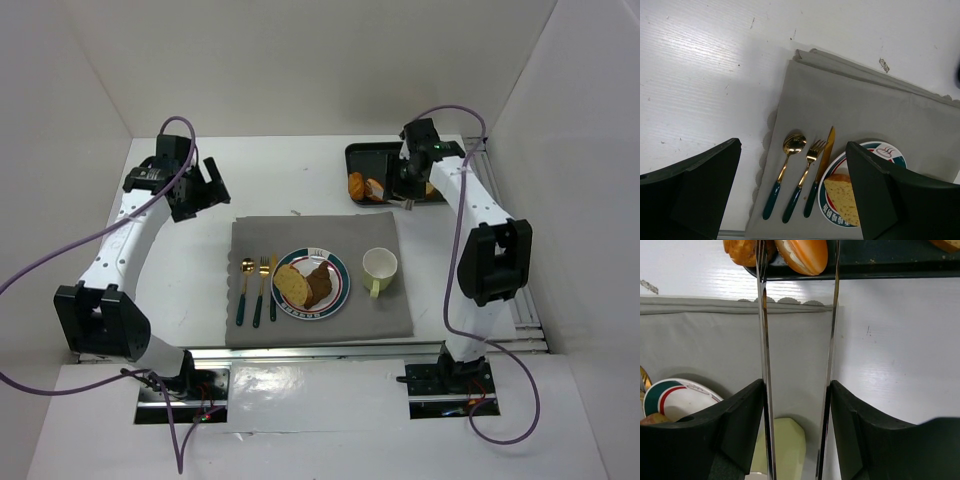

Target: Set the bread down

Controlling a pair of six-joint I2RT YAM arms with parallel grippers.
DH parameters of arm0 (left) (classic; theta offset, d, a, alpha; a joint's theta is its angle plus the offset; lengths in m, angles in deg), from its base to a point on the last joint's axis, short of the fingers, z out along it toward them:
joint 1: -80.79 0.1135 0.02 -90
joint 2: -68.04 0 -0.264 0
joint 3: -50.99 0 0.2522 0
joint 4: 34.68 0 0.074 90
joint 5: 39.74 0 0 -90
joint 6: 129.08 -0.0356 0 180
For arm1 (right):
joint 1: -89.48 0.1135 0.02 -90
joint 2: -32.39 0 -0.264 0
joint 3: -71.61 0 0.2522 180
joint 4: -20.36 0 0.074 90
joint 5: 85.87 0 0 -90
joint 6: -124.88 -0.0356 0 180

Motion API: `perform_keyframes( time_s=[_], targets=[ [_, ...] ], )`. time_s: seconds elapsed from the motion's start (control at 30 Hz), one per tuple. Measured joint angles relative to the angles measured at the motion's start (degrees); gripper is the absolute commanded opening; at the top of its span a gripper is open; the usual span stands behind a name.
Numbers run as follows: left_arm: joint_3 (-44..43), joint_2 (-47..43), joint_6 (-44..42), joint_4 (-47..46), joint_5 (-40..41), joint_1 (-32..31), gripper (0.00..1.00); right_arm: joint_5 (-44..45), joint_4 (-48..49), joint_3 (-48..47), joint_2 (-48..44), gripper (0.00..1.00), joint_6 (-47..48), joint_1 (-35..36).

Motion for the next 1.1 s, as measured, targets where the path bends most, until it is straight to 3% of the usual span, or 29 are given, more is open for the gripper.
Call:
perform_keyframes(
  time_s=[0.07,0.17,0.3,0.5,0.73,0.9,1.1],
  targets=[
    [0.0,0.2,0.0,-0.1,0.0,0.0,0.99,-0.7,0.2,-0.2,1.5,0.58,0.2,-0.2],
    [0.0,0.3,0.0,-0.1,0.0,0.0,0.99,-1.8,0.3,-0.3,2.6,0.41,0.8,-0.6],
    [0.0,0.3,0.0,-0.1,0.0,0.0,0.99,-2.7,0.3,-1.4,2.6,0.34,1.0,-1.2],
    [0.0,0.1,0.0,-0.1,0.0,0.0,0.99,-2.6,0.1,-3.8,0.9,0.33,0.6,-1.9],
    [0.0,-1.3,-0.1,-0.1,0.0,0.0,0.99,-4.7,-3.6,-4.2,-7.3,0.32,2.4,0.3],
    [0.0,-2.3,-0.1,-0.1,0.0,0.0,0.99,-7.4,-7.3,1.0,-15.5,0.32,4.1,10.6],
    [0.0,-2.3,0.0,-0.1,-0.6,0.0,0.99,-8.8,-12.3,5.3,-16.2,0.34,4.4,20.7]
  ],
)
